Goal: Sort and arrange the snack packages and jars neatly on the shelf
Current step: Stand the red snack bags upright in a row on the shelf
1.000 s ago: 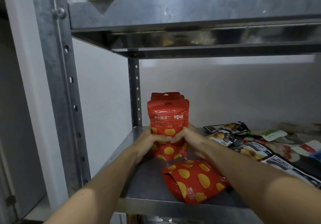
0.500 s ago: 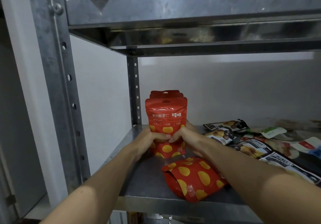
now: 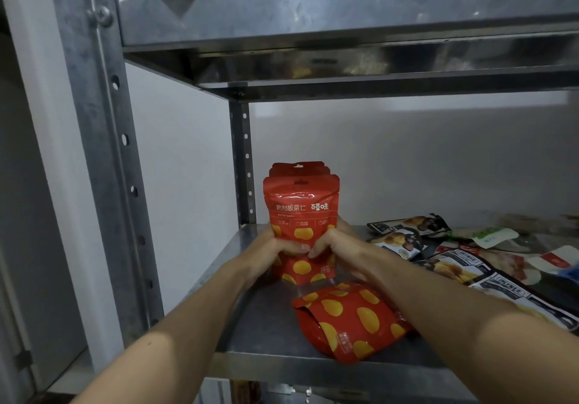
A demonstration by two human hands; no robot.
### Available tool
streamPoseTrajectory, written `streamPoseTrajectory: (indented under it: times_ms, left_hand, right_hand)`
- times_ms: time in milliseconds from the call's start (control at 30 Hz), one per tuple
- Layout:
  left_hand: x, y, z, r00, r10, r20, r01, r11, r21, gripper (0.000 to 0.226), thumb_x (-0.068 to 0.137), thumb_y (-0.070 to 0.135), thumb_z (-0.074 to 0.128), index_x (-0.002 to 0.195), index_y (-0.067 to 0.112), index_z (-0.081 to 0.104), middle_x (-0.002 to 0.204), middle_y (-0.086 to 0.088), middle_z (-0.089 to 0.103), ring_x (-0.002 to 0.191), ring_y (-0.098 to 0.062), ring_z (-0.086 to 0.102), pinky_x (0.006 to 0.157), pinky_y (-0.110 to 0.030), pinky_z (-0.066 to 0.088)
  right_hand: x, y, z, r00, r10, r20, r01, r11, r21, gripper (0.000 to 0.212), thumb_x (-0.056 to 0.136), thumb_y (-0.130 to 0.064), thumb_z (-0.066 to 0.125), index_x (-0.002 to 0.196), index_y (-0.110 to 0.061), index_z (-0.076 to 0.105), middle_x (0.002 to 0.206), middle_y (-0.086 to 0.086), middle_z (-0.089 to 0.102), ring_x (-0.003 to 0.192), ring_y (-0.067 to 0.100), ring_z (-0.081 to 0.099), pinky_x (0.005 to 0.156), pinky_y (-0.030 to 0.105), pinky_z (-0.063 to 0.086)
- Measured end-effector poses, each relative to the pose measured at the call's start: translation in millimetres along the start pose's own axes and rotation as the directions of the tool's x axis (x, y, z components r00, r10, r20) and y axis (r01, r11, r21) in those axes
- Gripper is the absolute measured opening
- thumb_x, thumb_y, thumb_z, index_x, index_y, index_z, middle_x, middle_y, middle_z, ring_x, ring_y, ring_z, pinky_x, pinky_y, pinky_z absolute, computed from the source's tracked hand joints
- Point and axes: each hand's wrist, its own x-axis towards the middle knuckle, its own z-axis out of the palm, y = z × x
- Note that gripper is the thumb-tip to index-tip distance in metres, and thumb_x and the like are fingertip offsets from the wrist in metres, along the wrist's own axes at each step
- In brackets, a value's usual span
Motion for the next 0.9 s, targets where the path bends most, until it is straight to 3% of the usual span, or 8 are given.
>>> streamPoseTrajectory:
  times_ms: [133,300,433,600,733,800,900]
  left_hand:
    - [0,0,0,1.0,-0.002,-0.005,0.002,1.0,-0.003,0.051,0.072,0.023,0.078,0.117,0.03,0.055,0.111,0.002,0.069,0.105,-0.019,0.064,0.092,-0.035,0.051]
    - [0,-1,1,1.0,-0.001,-0.015,0.001,1.0,-0.014,0.043,0.077,0.019,0.074,0.114,0.032,0.056,0.109,0.003,0.07,0.101,-0.018,0.066,0.083,-0.03,0.052]
    - [-1,0,2,1.0,-0.008,-0.028,0.008,1.0,-0.016,0.047,0.075,0.019,0.076,0.114,0.033,0.053,0.111,0.003,0.068,0.104,-0.018,0.064,0.088,-0.033,0.051]
    - [-3,-1,-4,0.997,-0.021,-0.07,0.023,0.999,0.028,0.094,0.055,0.038,0.085,0.136,0.031,0.037,0.123,0.005,0.062,0.113,-0.017,0.059,0.1,-0.042,0.047]
    - [-16,0,-12,0.986,-0.057,-0.159,0.068,0.996,0.066,0.133,0.036,0.061,0.087,0.147,0.034,0.02,0.145,0.002,0.045,0.13,-0.023,0.046,0.107,-0.051,0.04]
    - [-30,6,-13,0.969,-0.034,-0.246,0.062,0.992,0.107,0.125,0.044,0.058,0.086,0.147,0.025,0.025,0.144,0.0,0.044,0.13,-0.024,0.046,0.106,-0.05,0.041]
    - [-46,11,-12,0.903,0.058,-0.426,0.019,0.984,0.175,0.074,0.074,0.036,0.078,0.135,0.013,0.044,0.125,-0.005,0.056,0.117,-0.026,0.053,0.089,-0.033,0.047]
  right_hand:
    - [-1,-1,1,1.0,0.001,-0.004,-0.001,1.0,-0.004,0.082,0.046,-0.003,0.066,0.124,-0.021,0.047,0.112,0.006,0.065,0.109,0.027,0.059,0.097,0.05,0.049]
    - [-2,-1,0,1.0,0.009,-0.008,-0.01,1.0,-0.017,0.079,0.049,-0.002,0.066,0.123,-0.021,0.048,0.112,0.007,0.064,0.108,0.027,0.059,0.097,0.05,0.049]
    - [-3,-1,1,1.0,0.009,-0.018,-0.009,1.0,-0.028,0.085,0.044,-0.005,0.067,0.125,-0.023,0.047,0.113,0.005,0.065,0.11,0.027,0.059,0.097,0.05,0.05]
    - [-8,-2,-8,0.994,0.073,-0.075,-0.078,0.995,-0.056,0.097,0.062,0.006,0.069,0.145,-0.021,0.028,0.127,0.006,0.057,0.12,0.03,0.052,0.099,0.051,0.048]
    - [-25,-8,-18,0.985,0.086,-0.147,-0.11,0.981,-0.163,0.1,0.072,0.003,0.068,0.153,-0.021,0.014,0.147,0.011,0.04,0.131,0.03,0.041,0.094,0.038,0.045]
    - [-35,-13,-22,0.977,0.053,-0.207,-0.094,0.976,-0.196,0.096,0.074,0.0,0.068,0.154,-0.017,0.016,0.152,0.01,0.034,0.136,0.029,0.037,0.094,0.035,0.042]
    - [-51,-19,-26,0.955,-0.006,-0.297,-0.064,0.972,-0.224,0.082,0.076,-0.006,0.068,0.149,-0.013,0.03,0.15,0.009,0.039,0.133,0.027,0.04,0.097,0.036,0.041]
